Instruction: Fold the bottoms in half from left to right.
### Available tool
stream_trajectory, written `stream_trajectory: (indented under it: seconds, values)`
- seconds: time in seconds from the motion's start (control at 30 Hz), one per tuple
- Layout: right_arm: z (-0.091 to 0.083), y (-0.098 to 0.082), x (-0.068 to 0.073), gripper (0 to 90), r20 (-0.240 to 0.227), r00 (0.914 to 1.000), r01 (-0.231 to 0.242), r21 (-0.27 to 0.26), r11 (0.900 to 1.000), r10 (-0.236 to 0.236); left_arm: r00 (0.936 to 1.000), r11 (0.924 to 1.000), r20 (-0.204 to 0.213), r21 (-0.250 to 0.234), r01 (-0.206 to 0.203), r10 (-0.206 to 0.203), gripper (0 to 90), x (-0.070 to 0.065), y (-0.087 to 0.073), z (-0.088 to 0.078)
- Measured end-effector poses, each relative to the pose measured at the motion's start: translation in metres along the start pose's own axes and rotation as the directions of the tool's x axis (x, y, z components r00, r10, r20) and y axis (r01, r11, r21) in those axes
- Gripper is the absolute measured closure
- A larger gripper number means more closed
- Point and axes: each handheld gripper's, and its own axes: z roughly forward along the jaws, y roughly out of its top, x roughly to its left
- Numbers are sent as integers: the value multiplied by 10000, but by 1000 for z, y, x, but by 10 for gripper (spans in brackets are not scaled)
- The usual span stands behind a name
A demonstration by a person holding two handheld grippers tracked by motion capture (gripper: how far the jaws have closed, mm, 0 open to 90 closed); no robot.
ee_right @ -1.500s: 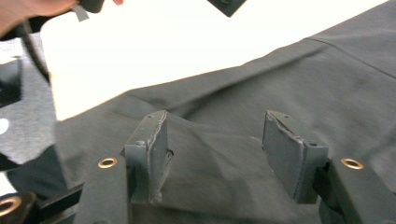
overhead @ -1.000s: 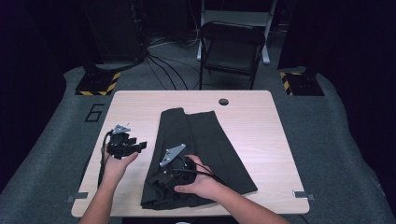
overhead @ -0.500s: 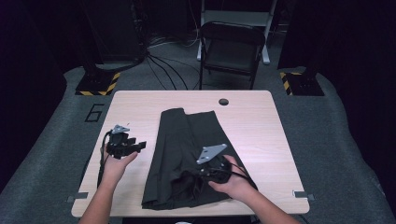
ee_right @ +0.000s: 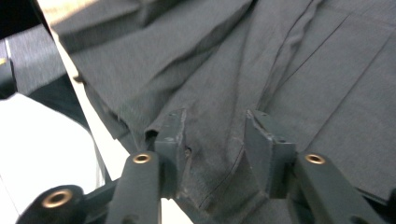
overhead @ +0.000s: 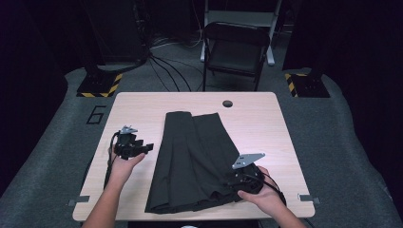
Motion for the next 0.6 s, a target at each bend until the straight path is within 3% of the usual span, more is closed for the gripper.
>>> stream_trajectory:
  seconds: [0.17,0.4,0.5,0.6]
  values:
    - [6,11,-3,536,338,9992,-184,-331,9993,195,9997,9998,256,202,40,-45,456,-9,-3,12]
    - [46,27,-18,497,971,9945,-383,-28,9993,384,9989,9992,452,366,-166,149,457,-18,-7,20]
    - [64,32,-27,482,1106,9916,-693,170,9975,670,9982,9982,491,459,-378,355,457,-21,-8,21]
    - [78,35,-34,464,1250,9884,-906,329,9953,859,9979,9986,584,438,-289,263,457,-24,-11,25]
